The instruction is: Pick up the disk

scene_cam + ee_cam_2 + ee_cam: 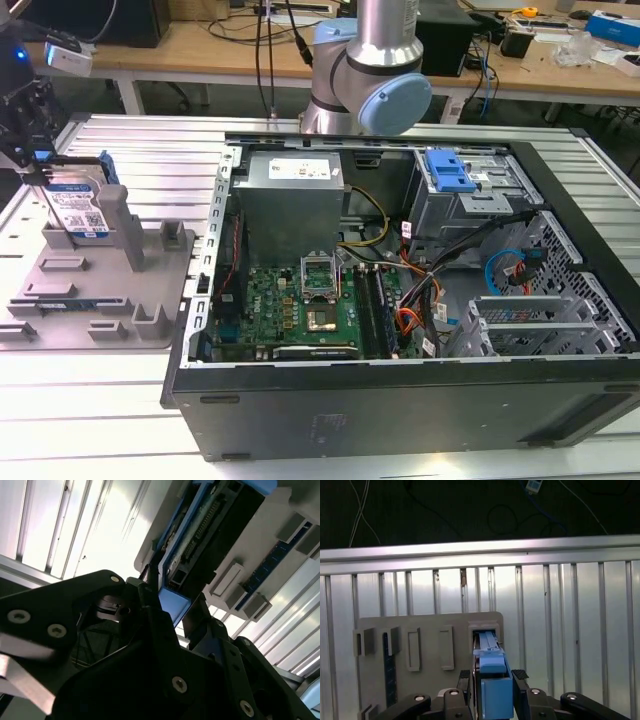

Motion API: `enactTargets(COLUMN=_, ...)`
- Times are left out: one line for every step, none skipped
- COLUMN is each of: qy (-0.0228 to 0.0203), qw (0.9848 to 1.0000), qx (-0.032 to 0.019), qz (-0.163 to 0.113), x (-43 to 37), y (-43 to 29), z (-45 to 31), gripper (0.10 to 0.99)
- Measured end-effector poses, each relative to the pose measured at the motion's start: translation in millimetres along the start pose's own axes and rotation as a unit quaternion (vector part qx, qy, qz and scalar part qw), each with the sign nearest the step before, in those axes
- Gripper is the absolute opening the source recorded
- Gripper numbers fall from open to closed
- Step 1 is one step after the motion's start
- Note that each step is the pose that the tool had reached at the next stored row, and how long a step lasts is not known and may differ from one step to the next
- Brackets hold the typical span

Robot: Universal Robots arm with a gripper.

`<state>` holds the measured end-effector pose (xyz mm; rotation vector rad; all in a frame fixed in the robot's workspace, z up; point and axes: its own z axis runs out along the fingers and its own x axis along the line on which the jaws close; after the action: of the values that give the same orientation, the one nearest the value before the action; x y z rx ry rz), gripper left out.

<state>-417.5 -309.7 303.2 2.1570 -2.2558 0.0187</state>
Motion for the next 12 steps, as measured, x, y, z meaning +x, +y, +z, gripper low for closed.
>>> enactTargets(qy=0.0, qw=1.0, qx=0.0, qz=0.0, x=-0.1, y=-0.4, z=0.3, gripper=0.451)
enactTargets(qy=0.0, qw=1.0, qx=0.0001, qz=0.0, x=-0.2, y=-0.9, z=0.8, gripper=0.451)
enactTargets(qy=0.0, qw=1.0, qx=0.0, qz=0.0, x=-0.2, y=-1.0, z=1.1, gripper=0.451)
enactTargets(qy=0.0, qw=1.0, qx=-0.0001, qz=0.0, x=-0.2, y=-1.1, z=1.5, gripper=0.451)
enactTargets(qy=0.0, qw=1.0, qx=0.0, qz=0.0, x=-0.3, y=-1.1, z=2.5, gripper=0.451)
enactTargets(qy=0.0, qw=1.0, qx=-0.0001, qz=0.0, x=-0.3, y=-1.1, z=2.9, gripper=0.451)
enactTargets(qy=0.0, qw=1.0, qx=-0.0001, qz=0.0, x=-0.3, y=-1.1, z=3.5, gripper=0.451)
enactTargets(qy=0.0, qw=1.0, qx=-0.0001, qz=0.0, x=-0.3, y=-1.1, z=4.2, gripper=0.451)
enactTargets(qy=0.0, qw=1.0, qx=-0.0001, qz=0.0, x=-0.3, y=-1.1, z=4.7, gripper=0.451)
enactTargets(qy=0.0, qw=1.0, qx=-0.0001, qz=0.0, x=-0.3, y=-1.1, z=5.2, gripper=0.451)
enactTargets(qy=0.0001, qw=1.0, qx=-0.0002, qz=0.0, x=-0.3, y=-1.0, z=5.4, gripper=0.451)
enactTargets(qy=0.0, qw=1.0, qx=-0.0001, qz=0.0, x=-0.3, y=-1.1, z=5.5, gripper=0.451)
